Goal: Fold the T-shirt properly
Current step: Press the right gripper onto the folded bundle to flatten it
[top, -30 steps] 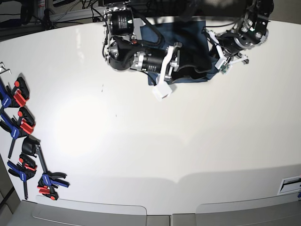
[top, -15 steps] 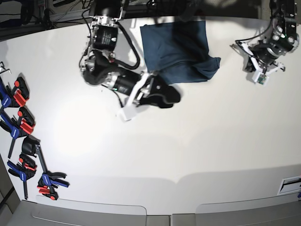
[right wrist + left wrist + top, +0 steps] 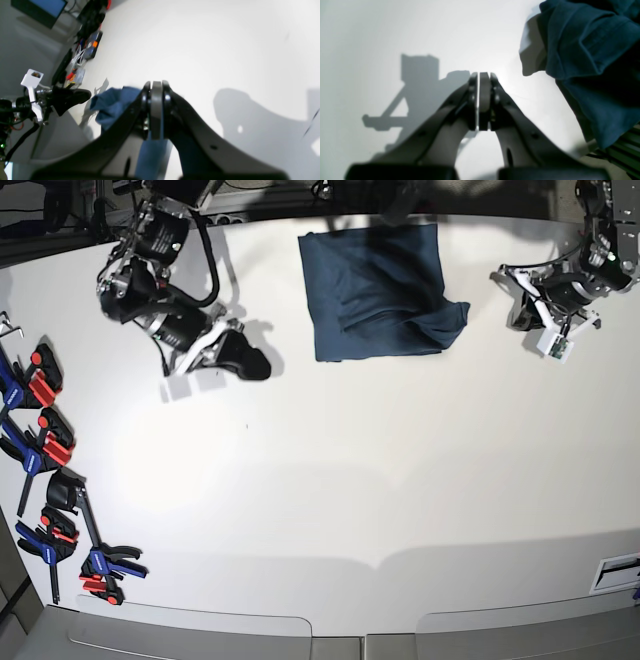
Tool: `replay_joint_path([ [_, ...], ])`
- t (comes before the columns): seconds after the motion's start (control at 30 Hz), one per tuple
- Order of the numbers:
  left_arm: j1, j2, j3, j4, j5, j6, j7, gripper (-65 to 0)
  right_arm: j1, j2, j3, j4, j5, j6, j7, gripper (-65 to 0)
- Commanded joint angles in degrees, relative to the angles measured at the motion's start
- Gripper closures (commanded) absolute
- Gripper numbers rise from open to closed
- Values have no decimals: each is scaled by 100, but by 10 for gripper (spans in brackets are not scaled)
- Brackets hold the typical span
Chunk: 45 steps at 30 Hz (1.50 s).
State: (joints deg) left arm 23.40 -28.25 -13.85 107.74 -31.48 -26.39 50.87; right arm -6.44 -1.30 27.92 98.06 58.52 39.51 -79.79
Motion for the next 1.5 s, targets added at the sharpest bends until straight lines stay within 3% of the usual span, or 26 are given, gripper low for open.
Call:
replay_joint_path([
  [0.0, -17, -81, -35, 105, -55, -22, -122, 0, 0, -2, -79, 98, 168, 49, 136, 0],
  [0.13, -17, -81, -35, 103, -55, -22, -120, 0, -232, -90, -474, 98, 116, 49, 170, 0],
  [0.37, 39, -61, -35, 98, -55, -22, -144, 0, -247, -286, -1248, 98, -1043, 37, 629, 0],
  [0.63, 42, 46, -35, 98, -52, -20, -144, 0, -247, -299, -2232, 98, -1523, -155, 621, 0],
  [0.93, 42, 63, -35, 98, -52, -22, -166, 0, -247, -299, -3077, 98, -1528, -245, 518, 0],
  [1.2, 42, 63, -35, 98, -52, -22, -166, 0, -247, -302, -4350, 98, -1528, -245, 533, 0],
  [1.47, 42, 63, -35, 98, -50, -22, -260, 0, -245, -302, -5700, 98, -1528, -245, 1038, 0],
])
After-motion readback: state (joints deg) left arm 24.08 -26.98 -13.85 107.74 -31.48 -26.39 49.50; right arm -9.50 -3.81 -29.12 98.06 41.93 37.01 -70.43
